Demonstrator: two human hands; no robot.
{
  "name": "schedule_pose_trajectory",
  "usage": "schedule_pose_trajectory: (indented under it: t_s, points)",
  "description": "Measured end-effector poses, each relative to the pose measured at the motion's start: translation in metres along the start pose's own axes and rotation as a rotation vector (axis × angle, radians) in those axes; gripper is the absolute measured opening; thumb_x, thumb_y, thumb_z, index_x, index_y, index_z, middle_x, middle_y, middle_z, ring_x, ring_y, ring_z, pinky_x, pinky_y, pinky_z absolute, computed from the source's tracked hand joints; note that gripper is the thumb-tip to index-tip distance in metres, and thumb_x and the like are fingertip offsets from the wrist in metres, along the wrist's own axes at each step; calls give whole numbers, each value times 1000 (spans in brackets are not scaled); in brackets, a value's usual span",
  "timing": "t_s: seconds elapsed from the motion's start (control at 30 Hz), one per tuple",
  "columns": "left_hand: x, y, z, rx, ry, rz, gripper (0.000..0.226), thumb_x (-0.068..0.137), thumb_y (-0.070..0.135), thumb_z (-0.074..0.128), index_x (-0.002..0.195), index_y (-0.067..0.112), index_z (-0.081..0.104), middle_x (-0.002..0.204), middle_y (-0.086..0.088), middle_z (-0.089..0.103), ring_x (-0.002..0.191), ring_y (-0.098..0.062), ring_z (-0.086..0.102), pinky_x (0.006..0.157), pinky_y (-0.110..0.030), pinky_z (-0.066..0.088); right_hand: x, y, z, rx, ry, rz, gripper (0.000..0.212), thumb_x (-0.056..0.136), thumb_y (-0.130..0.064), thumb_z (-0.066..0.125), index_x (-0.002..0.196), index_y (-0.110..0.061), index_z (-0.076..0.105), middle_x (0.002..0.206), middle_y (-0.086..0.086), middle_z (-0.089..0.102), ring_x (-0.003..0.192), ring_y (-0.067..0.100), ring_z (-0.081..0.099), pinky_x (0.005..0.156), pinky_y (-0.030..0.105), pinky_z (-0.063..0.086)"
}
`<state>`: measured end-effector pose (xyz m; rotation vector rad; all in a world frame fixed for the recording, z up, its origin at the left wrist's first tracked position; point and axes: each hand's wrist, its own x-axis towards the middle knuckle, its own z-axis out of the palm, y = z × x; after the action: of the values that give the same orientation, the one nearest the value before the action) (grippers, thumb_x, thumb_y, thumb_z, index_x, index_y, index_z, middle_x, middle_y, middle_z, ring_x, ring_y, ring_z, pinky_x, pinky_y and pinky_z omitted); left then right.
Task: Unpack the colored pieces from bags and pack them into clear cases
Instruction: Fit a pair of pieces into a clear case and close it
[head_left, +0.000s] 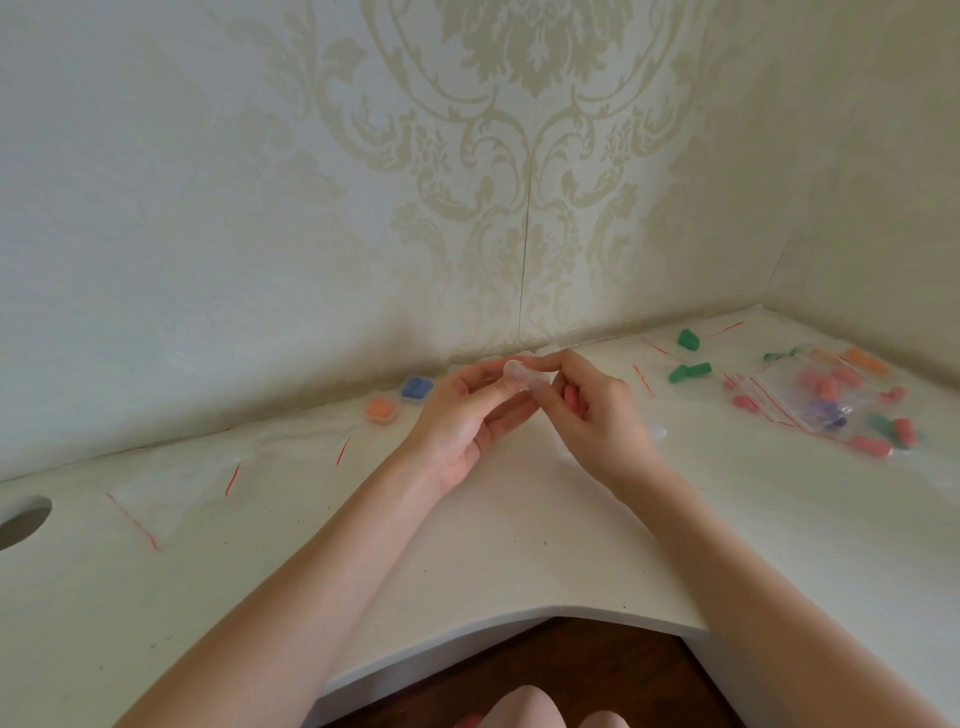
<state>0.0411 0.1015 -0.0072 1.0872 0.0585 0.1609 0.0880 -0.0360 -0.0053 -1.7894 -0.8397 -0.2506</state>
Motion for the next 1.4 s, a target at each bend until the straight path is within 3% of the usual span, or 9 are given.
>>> schedule_pose_trajectory:
  t_s: [0.1,0.2,0.4,0.6,0.73,0.93,1.1,1.2,1.4]
  points:
    - [0,3,1,2,-1,16,28,76,15,66,102,5,67,94,-6,72,91,-14,68,82,-21,54,-2,0,0,-39,-22,-18,16,95,-19,56,106,-14,66,49,-15,40,49,5,38,52,9,31]
    - [-1,1,3,72,-16,-4,29,80,6,64,108,1,65,100,-8,68,85,-13,68,77,-20,55,3,4,-5,-97,79,-1,19,96,-6,49,102,-10,67,58,-25,55,60,-5,53,56,6,35]
    - [-10,2,8,145,-226,-152,27,87,1,56,114,2,63,106,-5,70,94,-19,69,82,-22,54,7,8,-14,-46,156,155,25,98,-12,45,101,-18,69,81,-23,63,72,-10,57,66,7,40]
    - [-5,10,7,-57,19,-101,55,72,7,73,122,0,52,91,-14,72,96,-27,69,81,-23,56,16,4,-21,795,81,469,33,91,2,30,104,-8,58,68,1,43,59,11,34,55,24,29]
    - [-1,8,2,-126,86,-83,45,87,6,63,128,-3,47,100,-17,71,92,-27,70,76,-24,57,10,8,-15,601,-42,375,22,96,-1,48,109,-17,53,78,3,58,61,11,42,59,21,37]
    - [-3,2,5,-47,18,-104,19,90,12,60,106,5,53,96,-16,71,93,-27,70,73,-22,57,9,1,-17,430,6,291,12,79,-6,72,78,-11,62,67,-3,69,55,3,57,56,14,44]
    - [-2,-2,6,-26,-13,-118,13,89,14,60,98,6,58,89,-12,72,89,-24,71,67,-20,56,5,-2,-13,241,55,258,9,76,-12,77,74,-19,72,59,-8,54,49,4,31,49,13,30]
    - [-1,-4,5,-20,-34,-123,18,86,16,62,99,5,58,92,-14,71,92,-25,70,67,-20,55,4,-3,-11,225,72,250,10,78,-9,75,78,-19,73,53,-21,50,47,4,30,48,10,29]
    - [-3,-5,8,-38,-62,-131,10,89,14,59,89,4,61,92,-13,70,92,-22,70,74,-22,56,3,0,-6,177,97,261,10,82,-9,71,86,-18,75,47,-17,46,48,4,31,48,11,31]
